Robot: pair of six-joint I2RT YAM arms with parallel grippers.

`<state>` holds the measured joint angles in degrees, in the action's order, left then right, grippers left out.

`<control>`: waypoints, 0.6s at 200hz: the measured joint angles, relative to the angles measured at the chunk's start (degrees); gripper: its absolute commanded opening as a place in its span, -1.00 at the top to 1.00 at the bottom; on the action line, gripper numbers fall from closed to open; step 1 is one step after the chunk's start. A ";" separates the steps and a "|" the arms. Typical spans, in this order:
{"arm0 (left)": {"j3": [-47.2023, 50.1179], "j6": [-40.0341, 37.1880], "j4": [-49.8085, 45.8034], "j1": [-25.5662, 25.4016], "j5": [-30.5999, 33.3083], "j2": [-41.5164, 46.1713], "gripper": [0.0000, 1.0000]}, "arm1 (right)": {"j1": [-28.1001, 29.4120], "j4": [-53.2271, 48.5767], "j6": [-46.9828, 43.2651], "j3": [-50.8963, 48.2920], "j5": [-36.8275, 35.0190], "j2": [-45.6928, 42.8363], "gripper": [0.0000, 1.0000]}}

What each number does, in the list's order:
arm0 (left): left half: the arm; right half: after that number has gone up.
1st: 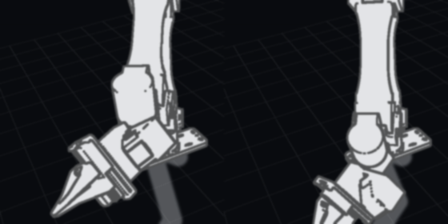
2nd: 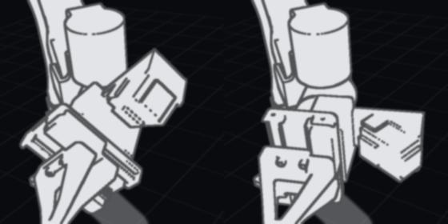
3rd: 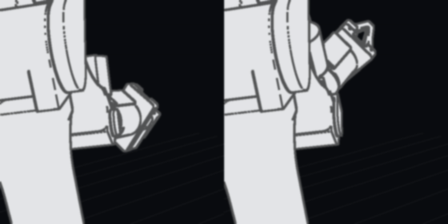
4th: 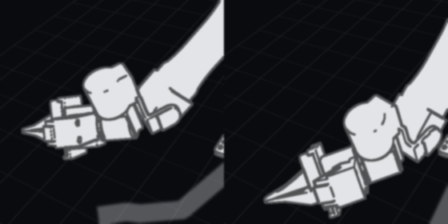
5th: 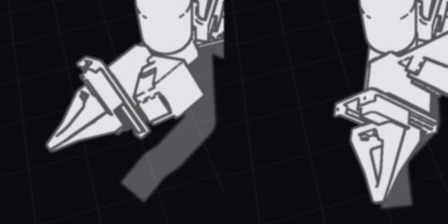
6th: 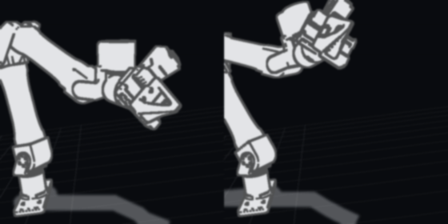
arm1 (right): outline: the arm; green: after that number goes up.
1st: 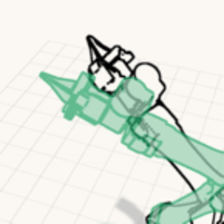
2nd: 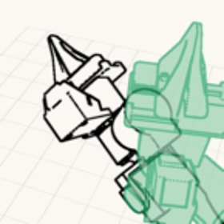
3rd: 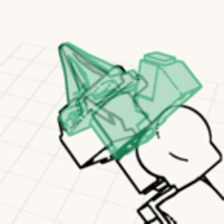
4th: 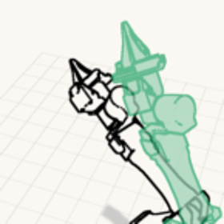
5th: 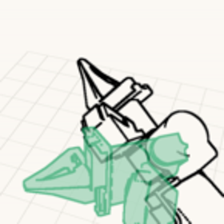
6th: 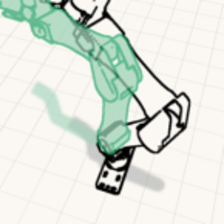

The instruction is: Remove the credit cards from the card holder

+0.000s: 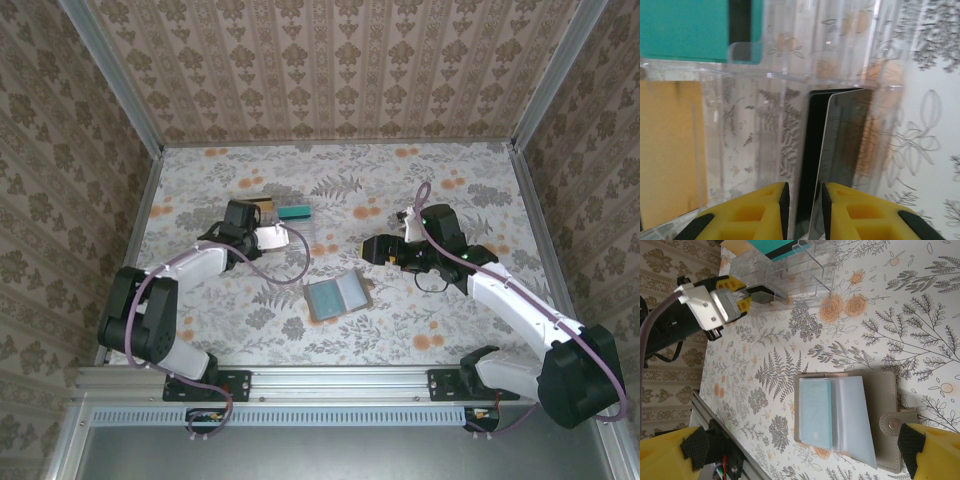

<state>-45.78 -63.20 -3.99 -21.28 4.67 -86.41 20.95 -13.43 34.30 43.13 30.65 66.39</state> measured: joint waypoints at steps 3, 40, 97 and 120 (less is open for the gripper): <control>-0.20 0.15 0.09 0.02 0.13 -0.11 0.46 | -0.02 0.00 0.02 0.00 0.02 0.00 -1.00; -1.27 0.66 0.61 0.00 0.76 -1.16 0.46 | -0.09 0.00 0.15 0.00 0.20 0.00 -1.00; -1.27 1.51 0.59 0.00 0.94 -1.16 0.37 | -0.09 0.00 0.15 0.00 0.61 0.00 -1.00; -1.27 2.45 -0.26 0.00 1.14 0.04 0.18 | -0.09 0.00 0.13 0.00 1.05 0.07 -0.99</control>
<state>-47.05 -60.75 -4.25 -21.28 5.80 -86.37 20.86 -13.43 34.44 43.13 31.70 66.46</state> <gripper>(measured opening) 0.371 0.999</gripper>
